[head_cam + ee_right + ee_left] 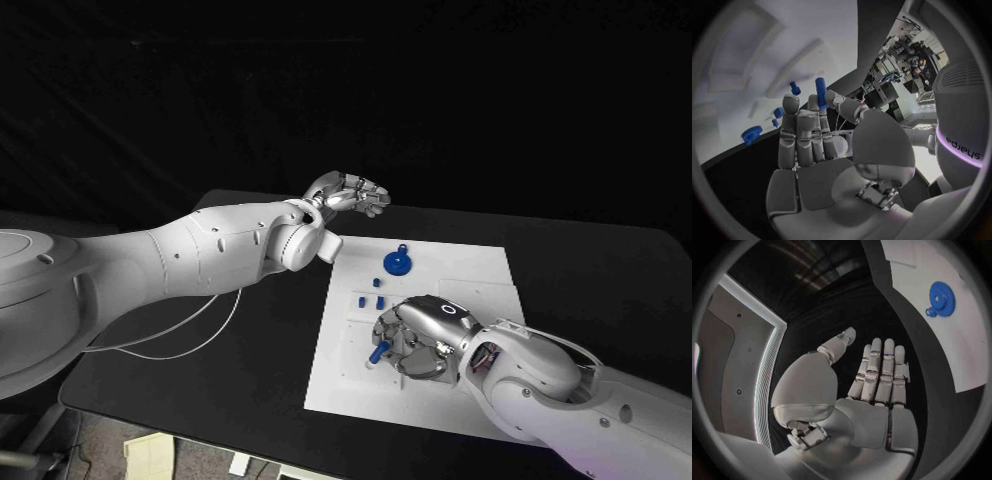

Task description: Assemble the parts on the task board

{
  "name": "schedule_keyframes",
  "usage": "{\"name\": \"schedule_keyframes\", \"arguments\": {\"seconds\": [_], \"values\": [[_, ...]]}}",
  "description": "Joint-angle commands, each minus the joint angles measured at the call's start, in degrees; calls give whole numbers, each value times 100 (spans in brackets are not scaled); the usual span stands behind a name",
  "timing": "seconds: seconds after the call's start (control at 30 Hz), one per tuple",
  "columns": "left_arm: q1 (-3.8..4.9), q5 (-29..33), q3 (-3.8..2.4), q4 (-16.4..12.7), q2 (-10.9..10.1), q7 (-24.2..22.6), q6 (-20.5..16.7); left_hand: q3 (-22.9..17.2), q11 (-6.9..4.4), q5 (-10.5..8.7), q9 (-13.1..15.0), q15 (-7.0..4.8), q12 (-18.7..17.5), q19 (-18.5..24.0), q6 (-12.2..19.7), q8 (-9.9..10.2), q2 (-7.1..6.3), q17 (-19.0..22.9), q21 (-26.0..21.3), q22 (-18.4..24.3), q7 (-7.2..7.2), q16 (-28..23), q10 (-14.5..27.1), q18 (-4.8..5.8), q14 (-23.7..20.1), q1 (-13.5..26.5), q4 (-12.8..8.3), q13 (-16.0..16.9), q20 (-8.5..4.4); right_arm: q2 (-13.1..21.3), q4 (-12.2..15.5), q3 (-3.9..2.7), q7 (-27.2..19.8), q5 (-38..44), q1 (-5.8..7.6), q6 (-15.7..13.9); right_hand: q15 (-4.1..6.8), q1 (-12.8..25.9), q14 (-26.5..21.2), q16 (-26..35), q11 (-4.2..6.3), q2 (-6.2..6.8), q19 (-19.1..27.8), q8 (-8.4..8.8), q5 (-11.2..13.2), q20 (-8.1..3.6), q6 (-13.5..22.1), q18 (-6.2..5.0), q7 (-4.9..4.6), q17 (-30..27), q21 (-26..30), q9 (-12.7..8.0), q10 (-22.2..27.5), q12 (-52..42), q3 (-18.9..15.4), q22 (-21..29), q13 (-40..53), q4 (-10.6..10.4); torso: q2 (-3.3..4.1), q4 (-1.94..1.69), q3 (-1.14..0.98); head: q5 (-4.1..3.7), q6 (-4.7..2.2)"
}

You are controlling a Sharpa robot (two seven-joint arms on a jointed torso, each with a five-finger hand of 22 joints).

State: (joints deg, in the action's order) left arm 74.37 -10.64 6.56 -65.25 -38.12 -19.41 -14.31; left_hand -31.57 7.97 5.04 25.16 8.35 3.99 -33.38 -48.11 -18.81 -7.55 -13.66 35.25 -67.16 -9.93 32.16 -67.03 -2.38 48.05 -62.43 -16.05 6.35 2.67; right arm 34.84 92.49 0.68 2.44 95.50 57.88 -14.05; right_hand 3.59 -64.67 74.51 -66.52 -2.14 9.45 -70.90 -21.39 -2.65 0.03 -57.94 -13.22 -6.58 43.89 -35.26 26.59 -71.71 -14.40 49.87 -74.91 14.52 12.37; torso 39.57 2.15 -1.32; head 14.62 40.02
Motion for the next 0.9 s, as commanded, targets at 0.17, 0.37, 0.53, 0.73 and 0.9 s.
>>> {"name": "schedule_keyframes", "arguments": {"seconds": [0.17, 0.37, 0.53, 0.73, 0.9], "values": [[9, 28, -6, 6, 18, -30, 89, 30, -1, -31, -9, 34, 11, 1, 24, -31, 59, -13, -23, -9, 3, -22, 49, -102, 8, -1, -1, -7, 25, -60, -2, 1, 43, 291, -49, 99, 57, 9, -46, -29, -13, -61, -2, -27, -14, -39, -26, -178, 4, 9, -32, 20, -13, -26, 1, -112, 9, 45, 2, 2, -5, 39, 29], [9, 28, -6, 3, 5, -28, 86, 30, -1, -31, -9, 34, 11, 1, 24, -32, 58, -15, -24, -10, 3, -25, 50, -102, 8, -3, -1, -8, 25, -71, -17, 1, 54, 322, -54, 114, 58, 10, -46, -29, -12, -62, -2, -28, -14, -39, -28, -178, 6, 10, -34, 22, -14, -27, 0, -112, 11, 52, -1, 7, 3, 40, 37], [9, 28, -6, 1, 4, -27, 84, 30, -1, -32, -9, 34, 11, 1, 25, -32, 57, -17, -26, -11, 3, -27, 50, -102, 9, -3, -1, -9, 25, -107, -34, 1, 73, 367, -67, 141, 59, 11, -46, -30, -12, -63, -2, -29, -14, -40, -30, -178, 6, 10, -35, 24, -16, -29, -1, -113, 13, 57, 1, 4, 8, 42, 36], [10, 28, -6, -2, -6, -25, 85, 30, -1, -32, -10, 35, 11, 1, 25, -32, 56, -21, -28, -12, 3, -31, 51, -102, 8, -4, 0, -11, 26, -139, -56, 1, 183, 626, -75, 100, 60, 9, -44, -32, -10, -63, -3, -32, -14, -41, -34, -178, 9, 12, -39, 27, -18, -31, 0, -113, 18, 71, -1, 3, 8, 40, 41], [10, 28, -6, -5, -17, -24, 80, 30, 0, -32, -10, 35, 11, 1, 25, -33, 56, -23, -29, -13, 3, -33, 51, -102, 8, -4, 0, -12, 26, -164, -70, 5, 210, 657, -75, 120, 61, 9, -43, -34, -9, -61, -4, -33, -14, -42, -37, -178, 10, 13, -42, 29, -19, -32, 1, -113, 21, 77, -1, 5, 11, 42, 56]]}}
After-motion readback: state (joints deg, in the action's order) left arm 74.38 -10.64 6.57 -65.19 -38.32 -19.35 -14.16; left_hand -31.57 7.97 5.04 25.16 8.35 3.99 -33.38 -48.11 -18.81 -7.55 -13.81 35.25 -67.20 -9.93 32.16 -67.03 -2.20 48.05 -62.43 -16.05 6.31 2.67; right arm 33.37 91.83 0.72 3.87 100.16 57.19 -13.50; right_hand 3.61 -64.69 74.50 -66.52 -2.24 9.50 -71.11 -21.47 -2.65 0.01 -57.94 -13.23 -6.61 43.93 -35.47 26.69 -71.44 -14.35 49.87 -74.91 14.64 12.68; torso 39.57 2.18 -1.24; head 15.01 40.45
